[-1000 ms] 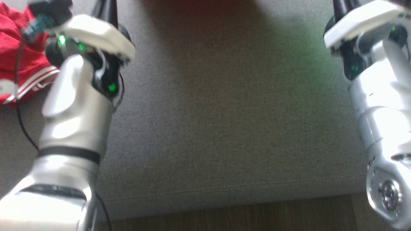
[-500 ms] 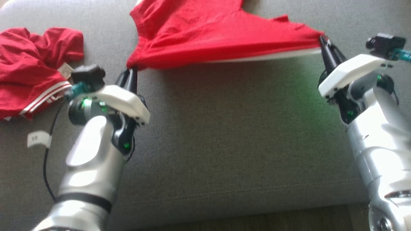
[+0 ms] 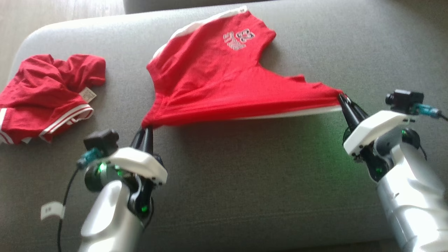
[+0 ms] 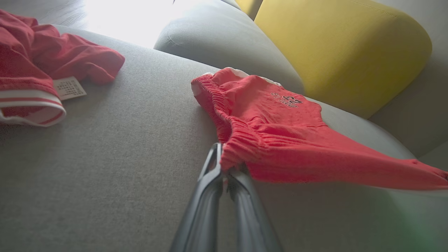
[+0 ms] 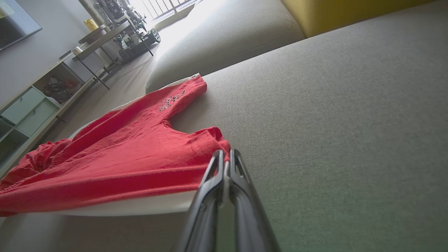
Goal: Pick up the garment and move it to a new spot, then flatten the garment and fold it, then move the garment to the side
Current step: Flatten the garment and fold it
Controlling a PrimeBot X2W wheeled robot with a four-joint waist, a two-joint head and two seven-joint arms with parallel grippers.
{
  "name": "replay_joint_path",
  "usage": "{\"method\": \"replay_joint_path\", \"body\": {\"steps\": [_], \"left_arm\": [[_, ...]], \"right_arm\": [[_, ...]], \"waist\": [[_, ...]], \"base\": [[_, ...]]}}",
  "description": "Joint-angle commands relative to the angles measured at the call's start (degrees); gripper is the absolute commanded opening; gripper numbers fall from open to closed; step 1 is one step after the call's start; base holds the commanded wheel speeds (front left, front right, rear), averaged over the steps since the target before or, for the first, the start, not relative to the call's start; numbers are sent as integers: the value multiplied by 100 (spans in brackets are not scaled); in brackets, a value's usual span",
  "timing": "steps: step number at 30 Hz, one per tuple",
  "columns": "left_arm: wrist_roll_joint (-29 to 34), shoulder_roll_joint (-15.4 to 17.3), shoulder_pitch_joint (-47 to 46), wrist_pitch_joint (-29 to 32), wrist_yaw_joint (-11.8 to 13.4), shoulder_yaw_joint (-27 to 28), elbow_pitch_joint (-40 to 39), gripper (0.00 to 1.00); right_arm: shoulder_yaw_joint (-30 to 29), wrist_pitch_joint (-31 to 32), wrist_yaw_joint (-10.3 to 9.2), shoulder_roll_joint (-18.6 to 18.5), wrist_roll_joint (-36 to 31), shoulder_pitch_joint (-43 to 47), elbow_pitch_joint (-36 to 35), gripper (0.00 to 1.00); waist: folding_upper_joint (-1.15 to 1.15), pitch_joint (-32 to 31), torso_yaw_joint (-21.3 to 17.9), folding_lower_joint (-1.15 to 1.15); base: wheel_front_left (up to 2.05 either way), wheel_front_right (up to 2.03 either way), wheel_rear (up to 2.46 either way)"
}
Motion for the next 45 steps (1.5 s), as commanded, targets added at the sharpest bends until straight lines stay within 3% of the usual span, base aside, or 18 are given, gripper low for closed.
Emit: {"method": "replay_joint_path", "body": {"steps": [1, 9, 17, 37, 45], "left_arm": [[-17, 263, 13, -78, 176, 368, -201, 0], [140, 255, 726, -79, 199, 137, -578, 0], [348, 254, 1117, -79, 70, -16, -620, 0], [428, 539, 2023, 114, -197, -521, -791, 0], [348, 590, 2156, 244, -190, -570, -1223, 0]], "right_arm": [[-33, -25, -57, -256, 62, 38, -203, 0], [-223, 234, -57, -416, 92, 771, -863, 0], [-550, 819, -57, -356, -174, 1545, -1748, 0], [-1606, 3565, -57, 54, -947, 3274, -4437, 0], [-1798, 3901, -57, 188, -1030, 3369, -5153, 0]], "waist": [[0, -80, 20, 1], [0, -227, -6, 1], [0, -294, -100, 1], [0, -618, -285, 1], [0, -541, -244, 1]], "base": [[0, 0, 0], [0, 0, 0], [0, 0, 0], [0, 0, 0], [0, 0, 0]]}}
